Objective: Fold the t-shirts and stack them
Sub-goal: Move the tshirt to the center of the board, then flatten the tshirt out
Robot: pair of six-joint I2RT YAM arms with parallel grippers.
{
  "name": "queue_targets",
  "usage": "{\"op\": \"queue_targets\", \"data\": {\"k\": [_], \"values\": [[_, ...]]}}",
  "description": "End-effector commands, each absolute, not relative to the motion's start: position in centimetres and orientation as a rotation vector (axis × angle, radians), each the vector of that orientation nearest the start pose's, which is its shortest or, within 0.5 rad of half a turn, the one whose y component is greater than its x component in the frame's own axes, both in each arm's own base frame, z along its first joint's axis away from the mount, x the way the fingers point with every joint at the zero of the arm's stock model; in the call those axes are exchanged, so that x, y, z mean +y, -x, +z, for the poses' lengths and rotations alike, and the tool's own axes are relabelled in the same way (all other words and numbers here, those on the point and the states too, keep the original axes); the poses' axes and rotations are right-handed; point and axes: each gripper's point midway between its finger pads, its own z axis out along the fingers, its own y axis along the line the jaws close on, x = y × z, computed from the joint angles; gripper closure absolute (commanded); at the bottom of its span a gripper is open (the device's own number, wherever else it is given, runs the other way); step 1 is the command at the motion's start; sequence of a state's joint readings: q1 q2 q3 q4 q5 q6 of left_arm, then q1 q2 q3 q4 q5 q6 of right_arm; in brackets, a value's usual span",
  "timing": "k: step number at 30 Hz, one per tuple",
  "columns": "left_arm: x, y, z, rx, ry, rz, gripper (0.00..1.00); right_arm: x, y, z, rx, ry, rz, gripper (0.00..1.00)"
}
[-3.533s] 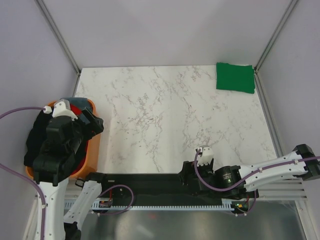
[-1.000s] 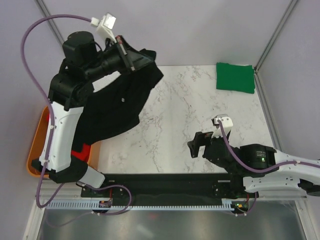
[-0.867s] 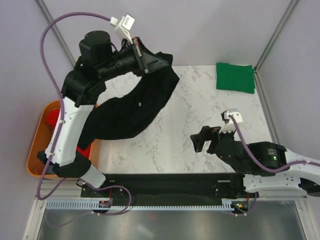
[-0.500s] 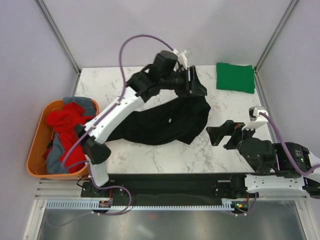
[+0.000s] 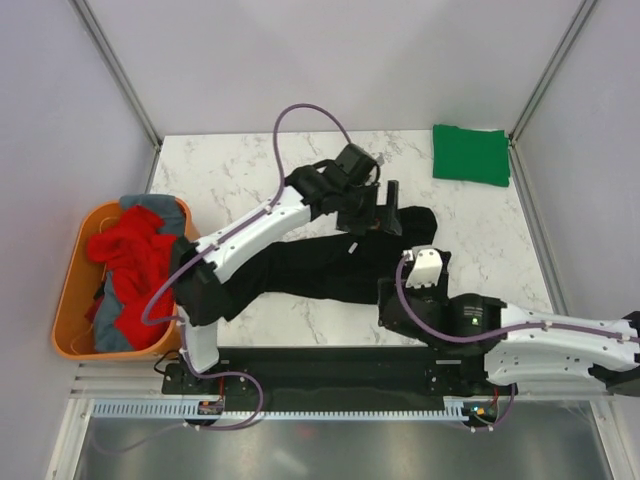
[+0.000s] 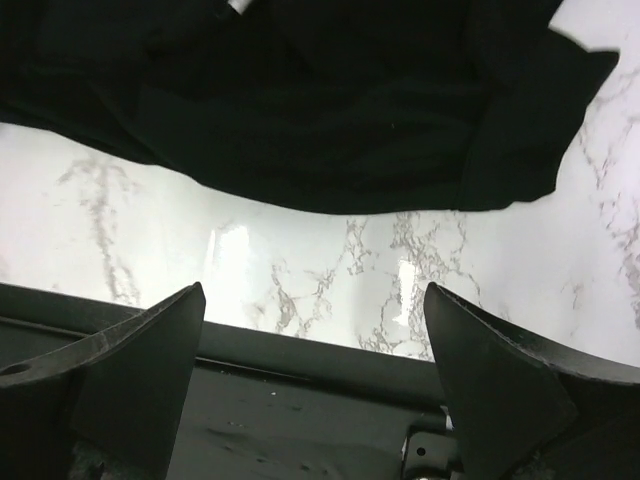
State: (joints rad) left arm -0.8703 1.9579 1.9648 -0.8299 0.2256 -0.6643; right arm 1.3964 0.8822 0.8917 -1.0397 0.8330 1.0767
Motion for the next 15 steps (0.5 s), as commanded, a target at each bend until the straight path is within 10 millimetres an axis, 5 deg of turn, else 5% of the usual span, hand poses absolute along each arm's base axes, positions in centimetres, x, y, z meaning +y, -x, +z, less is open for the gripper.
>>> {"op": "queue_targets", "data": {"k": [1, 3, 7, 15], "values": [[-34.4, -28.6, 24.8, 2.493, -0.271, -0.654, 0.02, 18.7, -14.8, 16.4, 2.290, 0.078, 0.284, 0.02], [-31.2, -29.4, 24.1, 2.494, -0.178, -0.574, 0.02, 19.6, -15.7, 15.3, 2.366, 0.096, 0.323, 0.02], [-26.6, -28.7, 21.4, 2.526, -0.106, -0.488, 0.04, 17.1, -19.9, 14.4, 2.409, -0.011, 0.275, 0.02], [-27.3, -29.2, 14.9, 2.596, -0.180, -0.458, 0.08, 8.8, -24.3, 10.0, 2.535, -0.343, 0.257, 0.02]]}}
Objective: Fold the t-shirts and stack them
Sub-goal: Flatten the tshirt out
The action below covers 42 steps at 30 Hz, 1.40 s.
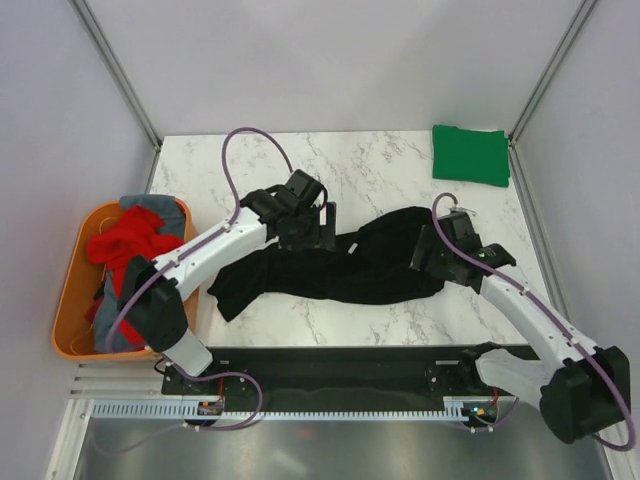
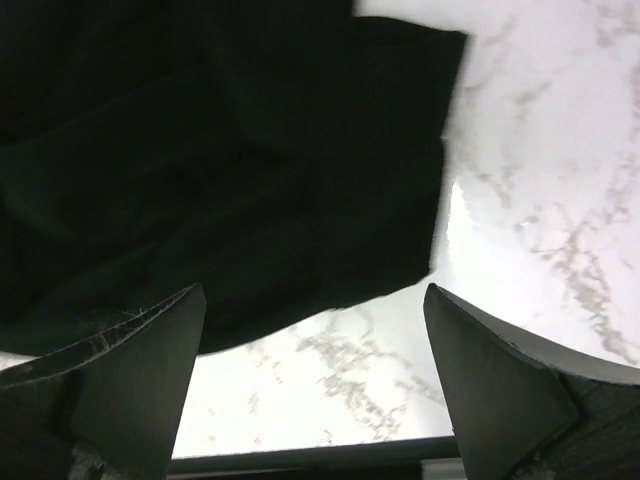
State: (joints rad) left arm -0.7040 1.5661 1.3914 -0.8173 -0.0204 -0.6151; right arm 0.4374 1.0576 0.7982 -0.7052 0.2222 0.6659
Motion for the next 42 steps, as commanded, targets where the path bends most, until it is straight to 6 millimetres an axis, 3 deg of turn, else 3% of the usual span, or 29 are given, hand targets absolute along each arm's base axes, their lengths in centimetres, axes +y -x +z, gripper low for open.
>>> {"op": "queue_targets", "data": {"k": [1, 3, 6, 9, 14, 18, 24, 28, 30, 31, 33, 34, 35, 36, 37, 38, 39, 41, 42], "values": [[-27.6, -29.4, 14.6, 2.598, -0.192, -0.459, 0.09, 8.4, -24.3, 9.3, 2.550, -0.363, 0.283, 0.02], [-28.3, -30.1, 13.0, 2.615, -0.201, -0.449, 0.09, 6.5, -25.0, 8.4, 2.561, -0.449, 0.288, 0.02], [-29.2, -31.1, 11.2, 2.632, -0.214, -0.439, 0.10, 5.5, -26.4, 7.8, 2.557, -0.550, 0.303, 0.02], [-29.8, -32.0, 9.8, 2.643, -0.221, -0.431, 0.12, 6.4, -28.4, 7.4, 2.547, -0.562, 0.383, 0.02], [-29.2, -33.0, 8.6, 2.639, -0.213, -0.421, 0.42, 7.7, -31.4, 7.0, 2.535, -0.533, 0.463, 0.07], [-28.0, -33.0, 7.3, 2.651, -0.184, -0.431, 0.57, 7.9, -33.0, 6.7, 2.536, -0.518, 0.470, 0.10], [-27.1, -32.3, 6.7, 2.642, -0.161, -0.454, 0.65, 8.1, -34.2, 5.4, 2.550, -0.521, 0.474, 0.17], [-26.3, -31.5, 7.6, 2.618, -0.135, -0.460, 0.66, 7.8, -34.2, 5.1, 2.558, -0.519, 0.445, 0.24], [-25.8, -31.0, 9.2, 2.580, -0.120, -0.471, 0.63, 7.0, -33.1, 4.8, 2.569, -0.524, 0.391, 0.24], [-25.9, -30.7, 10.2, 2.562, -0.127, -0.485, 0.61, 6.3, -32.8, 5.6, 2.534, -0.526, 0.353, 0.23], [-25.6, -30.5, 13.0, 2.487, -0.138, -0.472, 0.49, 5.4, -30.7, 4.9, 2.541, -0.559, 0.298, 0.17], [-26.6, -30.2, 15.0, 2.428, -0.181, -0.480, 0.39, 4.4, -29.5, 5.1, 2.510, -0.587, 0.266, 0.13], [-27.0, -29.7, 15.0, 2.428, -0.203, -0.473, 0.35, 4.0, -29.0, 5.2, 2.493, -0.609, 0.254, 0.10], [-28.0, -29.8, 16.7, 2.388, -0.237, -0.478, 0.32, 3.6, -28.3, 5.3, 2.478, -0.648, 0.248, 0.07], [-29.9, -28.8, 17.2, 2.376, -0.307, -0.505, 0.26, 3.4, -28.1, 6.5, 2.427, -0.658, 0.263, 0.05], [-31.5, -29.0, 19.1, 2.332, -0.341, -0.540, 0.24, 3.0, -27.3, 6.2, 2.422, -0.690, 0.262, 0.02], [-32.7, -28.8, 19.4, 2.324, -0.374, -0.547, 0.23, 2.8, -26.8, 6.4, 2.415, -0.703, 0.262, 0.02], [-35.7, -28.0, 17.8, 2.349, -0.473, -0.527, 0.22, 2.1, -26.6, 8.2, 2.337, -0.740, 0.248, 0.02], [-38.1, -28.3, 17.2, 2.344, -0.531, -0.519, 0.22, 1.3, -26.1, 8.6, 2.323, -0.783, 0.224, 0.02]]}}
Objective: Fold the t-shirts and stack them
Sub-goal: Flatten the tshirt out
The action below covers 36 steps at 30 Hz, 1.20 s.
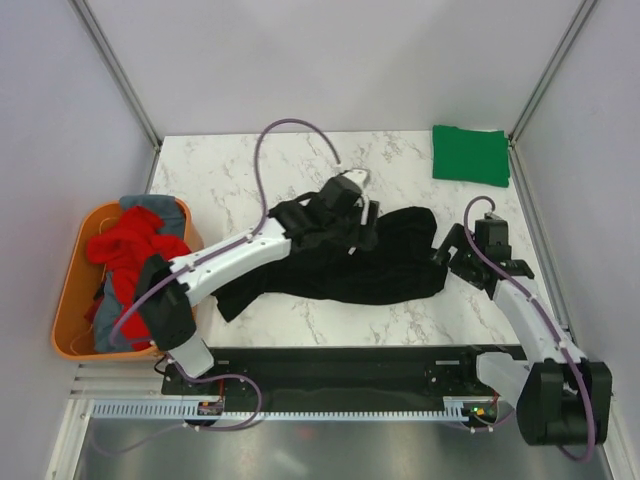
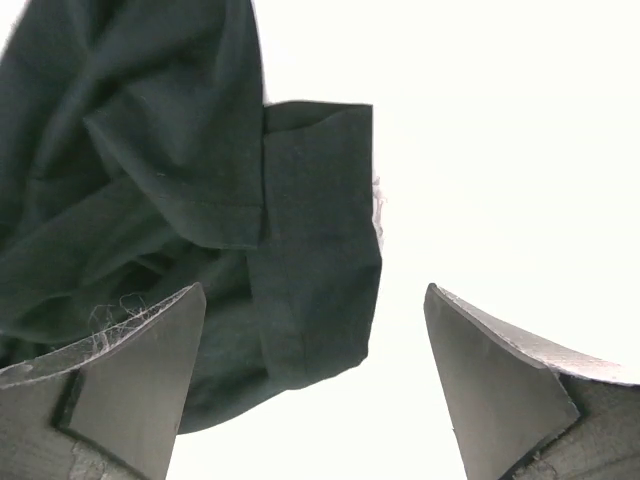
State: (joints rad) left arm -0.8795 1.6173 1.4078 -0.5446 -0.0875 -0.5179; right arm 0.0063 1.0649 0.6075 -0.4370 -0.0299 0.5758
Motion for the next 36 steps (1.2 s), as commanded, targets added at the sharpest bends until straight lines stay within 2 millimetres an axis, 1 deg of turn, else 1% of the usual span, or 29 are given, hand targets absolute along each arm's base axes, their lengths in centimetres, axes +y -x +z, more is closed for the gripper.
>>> {"op": "queue_targets", "data": {"k": [1, 2, 3, 4, 5, 6, 7, 8, 10, 11, 13, 14, 15, 16, 17, 18, 20, 24, 26, 28, 29, 31, 32, 33, 34, 35, 36], "values": [[-39.2, -28.3, 16.9, 2.345, -0.561, -0.513, 0.22, 0.8, -26.0, 10.0, 2.269, -0.801, 0.219, 0.02], [-41.0, -29.0, 17.8, 2.311, -0.582, -0.532, 0.22, 0.4, -26.0, 11.0, 2.237, -0.818, 0.206, 0.02], [-42.4, -28.8, 17.5, 2.307, -0.612, -0.538, 0.22, -0.2, -25.4, 11.3, 2.226, -0.850, 0.169, 0.02], [-43.6, -29.1, 14.6, 2.347, -0.649, -0.501, 0.22, -0.4, -25.1, 12.4, 2.185, -0.850, 0.173, 0.02], [-45.4, -29.8, 15.9, 2.302, -0.658, -0.533, 0.23, -0.5, -25.0, 12.9, 2.161, -0.874, 0.178, 0.02], [-46.6, -29.9, 15.6, 2.298, -0.677, -0.546, 0.23, -0.6, -24.4, 13.0, 2.161, -0.889, 0.174, 0.02], [-47.7, -30.0, 14.8, 2.299, -0.700, -0.550, 0.23, -0.6, -24.1, 13.6, 2.132, -0.894, 0.188, 0.02], [-49.6, -30.6, 14.0, 2.291, -0.715, -0.562, 0.23, -0.5, -23.8, 13.5, 2.125, -0.916, 0.199, 0.02], [-51.5, -30.8, 12.8, 2.291, -0.744, -0.586, 0.24, -0.1, -23.2, 13.6, 2.113, -0.918, 0.230, 0.02], [-52.8, -31.3, 11.7, 2.290, -0.750, -0.596, 0.24, 0.0, -22.9, 13.2, 2.121, -0.921, 0.235, 0.02], [-54.0, -31.6, 11.1, 2.289, -0.752, -0.625, 0.24, 0.3, -22.7, 12.9, 2.133, -0.911, 0.250, 0.02], [-54.9, -32.0, 11.5, 2.269, -0.743, -0.649, 0.24, 0.4, -22.6, 12.7, 2.143, -0.906, 0.251, 0.02], [-55.4, -31.9, 10.0, 2.289, -0.753, -0.652, 0.25, 0.6, -22.6, 12.7, 2.151, -0.895, 0.261, 0.02], [-55.7, -31.9, 9.5, 2.292, -0.757, -0.660, 0.25, 0.7, -22.7, 12.6, 2.155, -0.896, 0.266, 0.02], [-56.2, -32.1, 9.9, 2.282, -0.750, -0.684, 0.27, 0.7, -22.6, 12.7, 2.158, -0.894, 0.266, 0.02], [-56.6, -31.9, 8.9, 2.293, -0.759, -0.695, 0.28, 0.7, -22.7, 12.8, 2.154, -0.897, 0.269, 0.02], [-56.9, -31.8, 8.3, 2.300, -0.754, -0.701, 0.29, 0.7, -22.8, 13.1, 2.143, -0.899, 0.273, 0.02], [-56.4, -31.9, 5.8, 2.340, -0.744, -0.656, 0.31, 0.8, -23.1, 14.2, 2.102, -0.900, 0.299, 0.02], [-56.1, -31.9, 4.2, 2.367, -0.738, -0.629, 0.34, 0.9, -23.4, 14.6, 2.098, -0.894, 0.311, 0.02], [-56.0, -31.8, 3.5, 2.380, -0.739, -0.621, 0.37, 1.2, -23.5, 14.4, 2.115, -0.889, 0.326, 0.02], [-55.8, -31.7, 2.7, 2.397, -0.734, -0.613, 0.41, 1.2, -23.6, 14.3, 2.119, -0.890, 0.325, 0.02], [-55.7, -31.5, 2.0, 2.412, -0.734, -0.606, 0.47, 1.4, -23.6, 14.1, 2.124, -0.889, 0.331, 0.02], [-55.6, -31.4, 1.6, 2.420, -0.730, -0.602, 0.53, 1.4, -23.6, 14.0, 2.125, -0.891, 0.331, 0.02], [-55.5, -31.4, 1.6, 2.422, -0.723, -0.595, 0.60, 1.4, -23.5, 13.9, 2.125, -0.889, 0.336, 0.02], [-55.4, -31.5, 1.6, 2.422, -0.720, -0.593, 0.60, 1.5, -23.5, 14.0, 2.123, -0.887, 0.339, 0.02], [-55.4, -31.6, 1.9, 2.419, -0.716, -0.593, 0.67, 1.5, -23.6, 13.8, 2.123, -0.889, 0.340, 0.02], [-55.4, -31.8, 2.1, 2.414, -0.710, -0.591, 0.71, 1.6, -23.5, 13.7, 2.127, -0.883, 0.345, 0.02]]}}
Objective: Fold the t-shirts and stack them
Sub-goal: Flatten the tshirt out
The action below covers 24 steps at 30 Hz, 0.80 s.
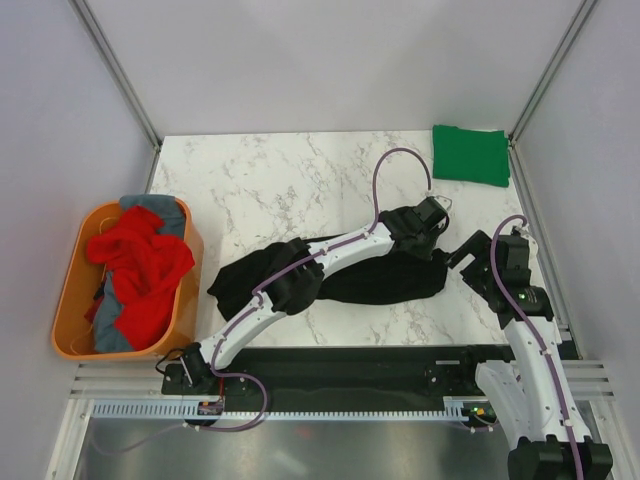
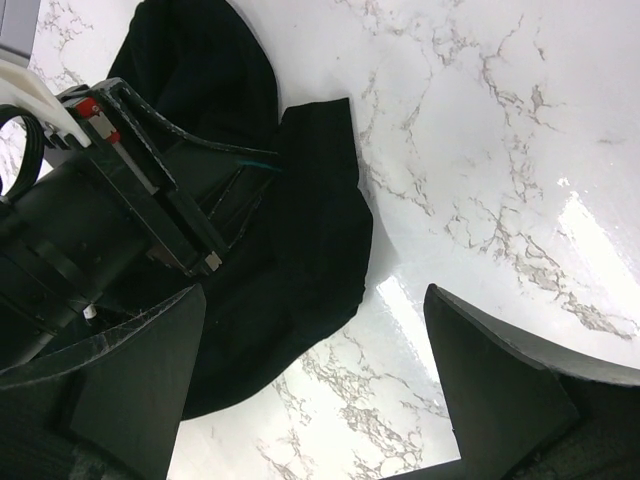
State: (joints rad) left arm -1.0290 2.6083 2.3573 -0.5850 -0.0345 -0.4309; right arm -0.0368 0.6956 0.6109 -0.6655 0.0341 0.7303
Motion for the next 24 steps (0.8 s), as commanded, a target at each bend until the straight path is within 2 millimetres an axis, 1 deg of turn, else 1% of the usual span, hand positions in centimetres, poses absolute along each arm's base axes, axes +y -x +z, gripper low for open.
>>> {"op": "queue_targets", "data": {"k": [1, 2, 3, 4, 5, 6, 9, 10, 12, 13, 14, 15, 18, 24], "values": [[-55.4, -31.8, 2.4, 2.409, -0.707, -0.591, 0.78, 1.7, -23.6, 13.6, 2.135, -0.879, 0.353, 0.02], [-55.5, -31.9, 2.8, 2.404, -0.703, -0.595, 0.81, 1.8, -23.5, 13.4, 2.144, -0.880, 0.355, 0.02], [-55.4, -32.3, 3.7, 2.391, -0.690, -0.600, 0.84, 1.8, -23.5, 13.3, 2.150, -0.879, 0.352, 0.02], [-55.4, -32.3, 4.2, 2.384, -0.687, -0.604, 0.87, 1.8, -23.5, 13.1, 2.156, -0.878, 0.349, 0.02], [-55.2, -32.6, 4.5, 2.382, -0.677, -0.603, 0.88, 1.8, -23.5, 13.0, 2.158, -0.879, 0.351, 0.02], [-55.1, -32.9, 5.8, 2.367, -0.667, -0.618, 0.88, 1.8, -23.5, 13.0, 2.158, -0.877, 0.350, 0.02], [-54.5, -33.4, 6.9, 2.377, -0.636, -0.652, 0.87, 1.8, -23.5, 13.1, 2.152, -0.880, 0.351, 0.02], [-54.4, -33.6, 8.0, 2.370, -0.620, -0.675, 0.87, 1.8, -23.5, 13.0, 2.155, -0.882, 0.353, 0.02], [-53.9, -33.9, 8.6, 2.391, -0.595, -0.724, 0.86, 1.8, -23.6, 12.8, 2.159, -0.884, 0.351, 0.02], [-53.9, -34.0, 9.1, 2.391, -0.593, -0.744, 0.84, 1.8, -23.6, 12.8, 2.157, -0.885, 0.352, 0.02], [-53.7, -34.1, 9.2, 2.398, -0.586, -0.764, 0.82, 1.8, -23.6, 12.6, 2.160, -0.885, 0.349, 0.02], [-53.6, -34.1, 9.3, 2.411, -0.585, -0.794, 0.80, 2.3, -23.6, 12.6, 2.171, -0.876, 0.380, 0.02], [-53.5, -34.0, 9.1, 2.438, -0.581, -0.843, 0.74, 2.3, -23.7, 12.5, 2.176, -0.875, 0.380, 0.02], [-53.7, -33.5, 8.8, 2.459, -0.600, -0.905, 0.68, 2.4, -23.8, 12.0, 2.188, -0.872, 0.380, 0.02]]}}
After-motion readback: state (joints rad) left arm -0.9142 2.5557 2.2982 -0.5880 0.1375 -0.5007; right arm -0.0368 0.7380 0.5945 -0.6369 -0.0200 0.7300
